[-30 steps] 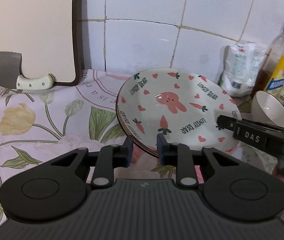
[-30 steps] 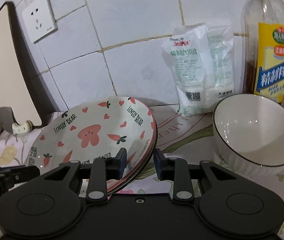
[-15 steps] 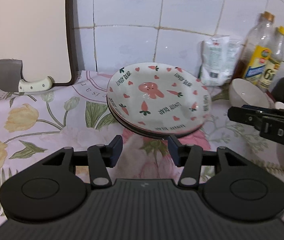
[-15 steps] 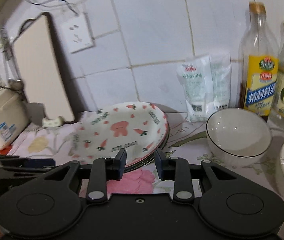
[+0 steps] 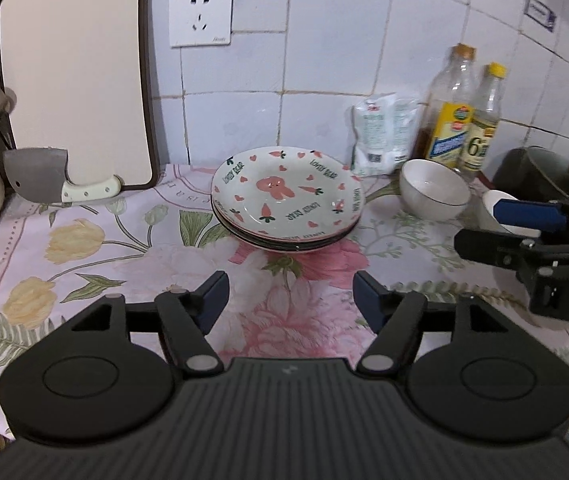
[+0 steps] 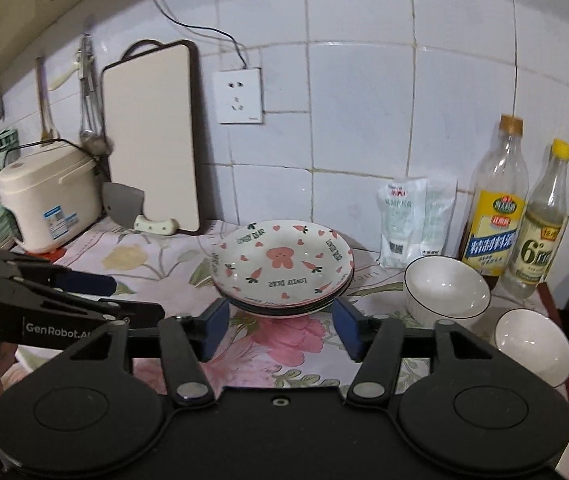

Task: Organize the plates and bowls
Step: 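Move both tools to the rim of the large white bowl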

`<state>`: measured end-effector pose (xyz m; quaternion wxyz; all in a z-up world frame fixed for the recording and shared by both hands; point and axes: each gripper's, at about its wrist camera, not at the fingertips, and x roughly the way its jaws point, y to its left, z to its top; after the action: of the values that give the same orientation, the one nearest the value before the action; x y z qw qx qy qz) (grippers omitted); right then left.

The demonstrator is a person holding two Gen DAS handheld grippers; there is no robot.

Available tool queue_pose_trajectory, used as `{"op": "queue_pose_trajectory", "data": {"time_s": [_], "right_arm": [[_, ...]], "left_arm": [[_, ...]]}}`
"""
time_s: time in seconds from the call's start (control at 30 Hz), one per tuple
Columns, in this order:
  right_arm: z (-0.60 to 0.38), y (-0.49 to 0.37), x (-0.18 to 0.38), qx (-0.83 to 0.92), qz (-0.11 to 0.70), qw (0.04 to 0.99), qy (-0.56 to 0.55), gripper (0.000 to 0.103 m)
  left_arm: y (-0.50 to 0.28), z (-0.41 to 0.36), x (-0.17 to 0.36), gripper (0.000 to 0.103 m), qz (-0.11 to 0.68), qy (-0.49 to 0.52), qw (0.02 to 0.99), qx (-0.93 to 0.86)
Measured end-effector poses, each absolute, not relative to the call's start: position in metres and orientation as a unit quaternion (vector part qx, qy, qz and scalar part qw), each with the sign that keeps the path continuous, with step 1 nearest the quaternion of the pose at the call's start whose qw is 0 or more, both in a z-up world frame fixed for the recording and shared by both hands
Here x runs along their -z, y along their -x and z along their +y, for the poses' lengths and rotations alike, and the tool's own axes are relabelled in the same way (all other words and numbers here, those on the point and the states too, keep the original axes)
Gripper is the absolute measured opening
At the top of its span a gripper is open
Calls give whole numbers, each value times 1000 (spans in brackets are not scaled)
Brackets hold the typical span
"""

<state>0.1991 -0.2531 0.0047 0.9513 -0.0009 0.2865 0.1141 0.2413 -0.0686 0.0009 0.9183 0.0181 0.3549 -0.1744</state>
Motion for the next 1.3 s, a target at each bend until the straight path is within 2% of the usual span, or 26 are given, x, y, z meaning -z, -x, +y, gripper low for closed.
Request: {"op": "queue_pose_trajectory", "data": {"time_s": [0.1, 0.2, 0.27, 0.37, 0.63, 1.3], "right_arm": [[-251, -182, -13, -121, 286, 950, 1, 71], [-251, -164, -22, -123, 284, 951, 5, 85], [-251, -152, -27, -125, 281, 951, 13, 87], [-250, -135, -34, -129, 277, 952, 23, 90], [-262, -92, -44, -149, 267, 952, 26, 92], [-301, -25, -9, -143, 256, 955, 41, 96]], "left_arm": [[-225, -67, -10, 73, 350, -22, 919, 181], [-211, -65, -18, 78, 346, -27, 919, 186], [-200, -65, -24, 87, 342, -31, 920, 190], [-186, -64, -31, 94, 337, -36, 920, 198], [-155, -67, -42, 99, 331, -42, 917, 217], [-120, -106, -22, 99, 340, -82, 901, 257]]}}
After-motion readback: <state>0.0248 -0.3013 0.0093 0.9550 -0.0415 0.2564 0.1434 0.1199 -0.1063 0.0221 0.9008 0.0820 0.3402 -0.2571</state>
